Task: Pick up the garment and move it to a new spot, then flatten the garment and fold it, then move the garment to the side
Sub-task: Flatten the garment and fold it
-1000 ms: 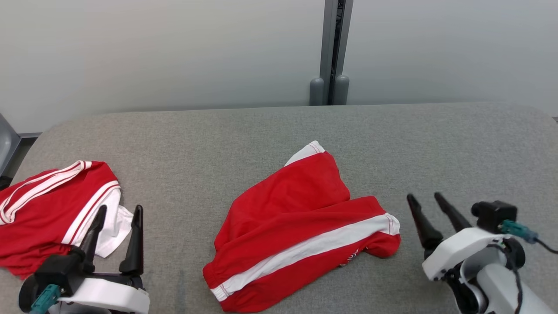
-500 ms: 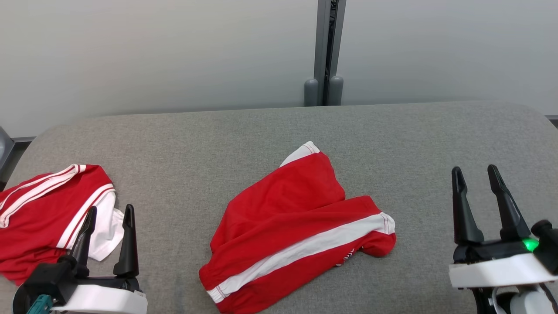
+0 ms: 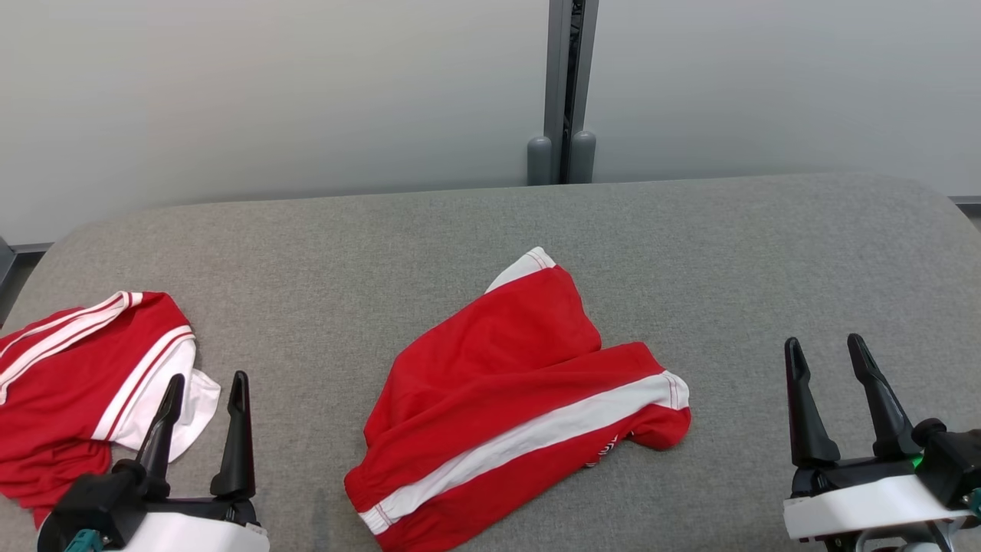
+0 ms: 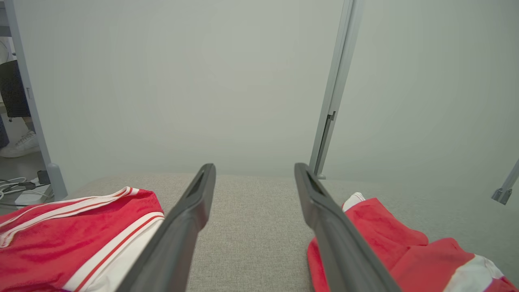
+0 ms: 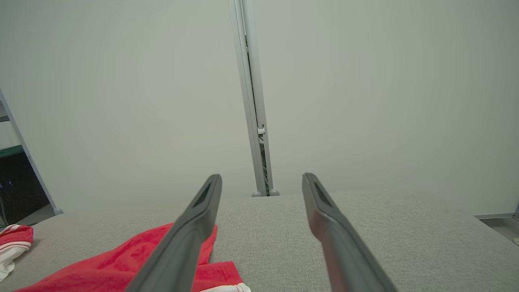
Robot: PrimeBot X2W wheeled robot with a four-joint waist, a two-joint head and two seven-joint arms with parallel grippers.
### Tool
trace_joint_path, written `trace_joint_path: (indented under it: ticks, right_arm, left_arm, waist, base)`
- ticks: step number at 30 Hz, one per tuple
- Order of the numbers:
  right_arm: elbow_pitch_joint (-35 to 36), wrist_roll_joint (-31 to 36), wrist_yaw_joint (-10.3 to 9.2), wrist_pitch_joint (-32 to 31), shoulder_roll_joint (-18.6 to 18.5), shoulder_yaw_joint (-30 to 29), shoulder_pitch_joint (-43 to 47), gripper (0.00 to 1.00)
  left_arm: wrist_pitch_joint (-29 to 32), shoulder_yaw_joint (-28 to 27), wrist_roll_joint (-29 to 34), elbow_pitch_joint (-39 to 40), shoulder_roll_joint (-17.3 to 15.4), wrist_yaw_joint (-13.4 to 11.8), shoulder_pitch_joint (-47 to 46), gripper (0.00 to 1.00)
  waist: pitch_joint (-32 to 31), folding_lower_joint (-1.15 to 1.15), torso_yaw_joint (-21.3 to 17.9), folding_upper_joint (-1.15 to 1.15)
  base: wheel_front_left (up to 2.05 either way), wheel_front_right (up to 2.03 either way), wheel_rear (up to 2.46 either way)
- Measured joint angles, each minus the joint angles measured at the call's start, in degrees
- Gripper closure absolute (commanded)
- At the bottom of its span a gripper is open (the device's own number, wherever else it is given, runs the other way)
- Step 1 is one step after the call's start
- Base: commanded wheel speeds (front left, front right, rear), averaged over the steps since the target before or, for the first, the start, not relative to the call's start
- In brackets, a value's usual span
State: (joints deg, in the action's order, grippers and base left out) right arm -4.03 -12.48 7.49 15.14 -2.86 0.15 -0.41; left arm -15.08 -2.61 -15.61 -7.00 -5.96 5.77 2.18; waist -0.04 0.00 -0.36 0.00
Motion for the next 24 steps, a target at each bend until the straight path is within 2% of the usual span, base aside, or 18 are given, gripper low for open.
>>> trace_joint_path:
  ticks: [24]
  right_arm:
    - [-1.77, -0.35, 0.00, 0.00, 0.07, 0.20, -0.52, 0.00]
  left_arm:
    - [0.00, -0.97, 1.43, -0.49, 1.19, 1.22, -0.01, 0.00]
  waist:
    - [-0.37, 0.00, 0.30, 0.00]
  base:
    - [0.00, 0.00, 0.00]
